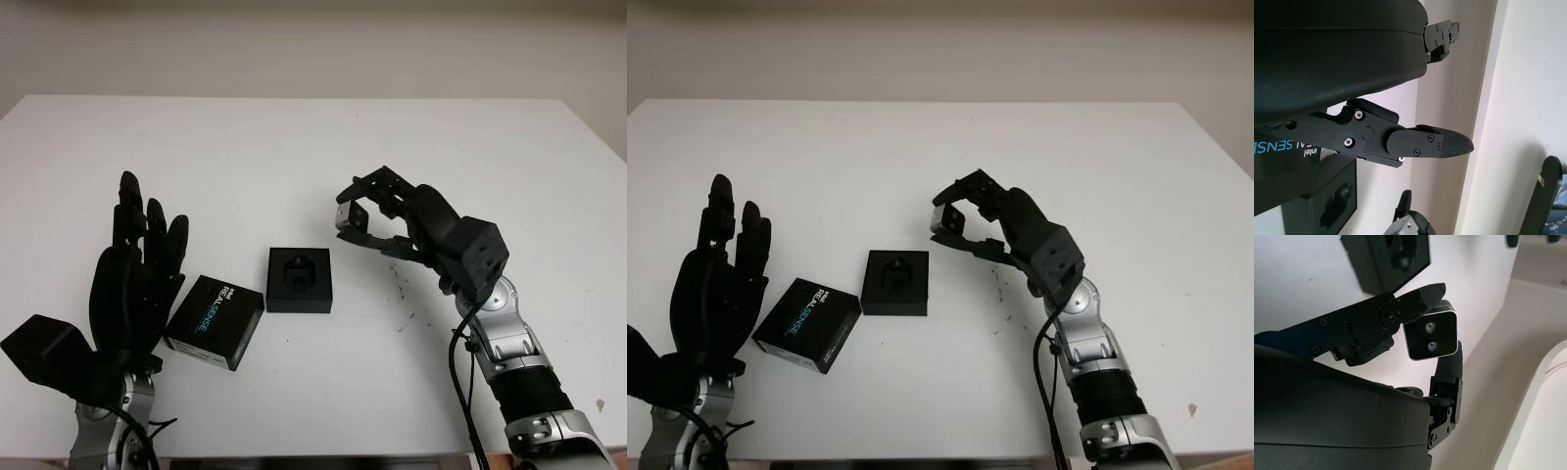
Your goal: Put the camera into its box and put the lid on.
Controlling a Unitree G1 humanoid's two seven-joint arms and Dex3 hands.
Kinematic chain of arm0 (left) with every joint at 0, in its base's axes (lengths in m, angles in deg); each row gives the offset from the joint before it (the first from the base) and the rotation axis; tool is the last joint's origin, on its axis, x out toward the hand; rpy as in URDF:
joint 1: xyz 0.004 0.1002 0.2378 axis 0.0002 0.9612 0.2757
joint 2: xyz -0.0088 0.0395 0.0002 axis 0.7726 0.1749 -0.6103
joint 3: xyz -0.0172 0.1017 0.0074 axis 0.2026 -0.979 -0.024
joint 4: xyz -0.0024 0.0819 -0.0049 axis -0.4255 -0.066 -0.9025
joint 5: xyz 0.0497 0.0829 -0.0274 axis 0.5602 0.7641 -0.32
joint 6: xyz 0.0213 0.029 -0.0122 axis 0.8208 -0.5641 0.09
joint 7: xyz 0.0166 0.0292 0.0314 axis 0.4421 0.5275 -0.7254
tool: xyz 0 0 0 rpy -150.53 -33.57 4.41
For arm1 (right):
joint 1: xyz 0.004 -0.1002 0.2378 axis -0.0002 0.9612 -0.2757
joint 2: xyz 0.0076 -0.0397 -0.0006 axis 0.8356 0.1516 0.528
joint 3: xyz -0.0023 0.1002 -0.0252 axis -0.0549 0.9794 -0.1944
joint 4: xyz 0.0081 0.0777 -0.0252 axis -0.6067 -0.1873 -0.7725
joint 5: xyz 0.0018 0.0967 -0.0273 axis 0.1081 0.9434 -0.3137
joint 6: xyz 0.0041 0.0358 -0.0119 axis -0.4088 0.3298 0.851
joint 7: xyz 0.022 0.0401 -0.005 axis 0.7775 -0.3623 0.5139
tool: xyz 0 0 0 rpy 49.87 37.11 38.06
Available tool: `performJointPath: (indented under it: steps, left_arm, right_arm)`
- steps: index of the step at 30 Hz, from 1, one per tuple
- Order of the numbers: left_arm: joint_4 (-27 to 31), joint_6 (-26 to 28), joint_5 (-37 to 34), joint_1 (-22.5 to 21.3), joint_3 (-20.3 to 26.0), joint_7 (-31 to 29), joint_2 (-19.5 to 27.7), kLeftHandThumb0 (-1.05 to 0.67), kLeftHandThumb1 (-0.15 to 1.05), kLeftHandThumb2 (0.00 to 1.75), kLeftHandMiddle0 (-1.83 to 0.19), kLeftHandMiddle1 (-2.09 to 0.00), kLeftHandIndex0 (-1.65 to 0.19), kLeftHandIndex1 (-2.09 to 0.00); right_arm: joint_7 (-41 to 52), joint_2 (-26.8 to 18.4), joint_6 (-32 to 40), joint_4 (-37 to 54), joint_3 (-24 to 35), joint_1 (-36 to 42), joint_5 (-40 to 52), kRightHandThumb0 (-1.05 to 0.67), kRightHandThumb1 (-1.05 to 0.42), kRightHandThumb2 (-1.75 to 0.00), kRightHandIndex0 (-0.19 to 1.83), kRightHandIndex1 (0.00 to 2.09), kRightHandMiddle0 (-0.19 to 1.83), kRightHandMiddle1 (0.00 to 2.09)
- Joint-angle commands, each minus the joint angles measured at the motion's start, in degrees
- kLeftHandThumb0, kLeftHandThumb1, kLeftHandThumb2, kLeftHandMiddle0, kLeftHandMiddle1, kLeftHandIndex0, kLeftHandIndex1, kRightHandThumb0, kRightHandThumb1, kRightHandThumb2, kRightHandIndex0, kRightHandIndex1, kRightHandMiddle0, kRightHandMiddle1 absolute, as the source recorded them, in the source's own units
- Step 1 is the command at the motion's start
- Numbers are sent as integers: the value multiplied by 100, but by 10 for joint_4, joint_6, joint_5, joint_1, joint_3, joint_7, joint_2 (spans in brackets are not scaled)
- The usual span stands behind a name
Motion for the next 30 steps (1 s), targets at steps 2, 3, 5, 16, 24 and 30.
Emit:
performJointPath:
  steps: [2,3,5,16,24,30]
  left_arm:
    - [9,-5,6,3,-5,4,-5,-54,105,30,19,0,19,0]
    - [9,-6,7,3,-6,5,-5,-54,105,30,19,0,19,0]
    - [9,-7,6,3,-7,5,-8,-53,105,30,19,0,19,0]
    - [12,-4,10,0,-10,10,-12,-53,105,31,19,0,19,0]
    - [17,-3,10,-1,-13,14,-12,-52,105,30,19,0,19,0]
    - [21,1,13,-3,-16,18,-11,-52,105,29,19,0,19,0]
  right_arm:
    - [8,2,34,50,1,4,5,-44,-95,-5,33,6,33,172]
    - [11,2,46,62,0,5,6,-44,-95,-5,33,6,34,172]
    - [20,0,72,86,-4,6,6,-45,-95,-5,32,6,34,172]
    - [69,7,161,116,-37,5,5,-48,-97,-6,26,3,32,178]
    - [66,18,177,116,-53,12,-4,-45,-95,-5,26,3,31,175]
    - [64,22,192,127,-60,18,-7,-42,-95,-5,26,4,29,179]
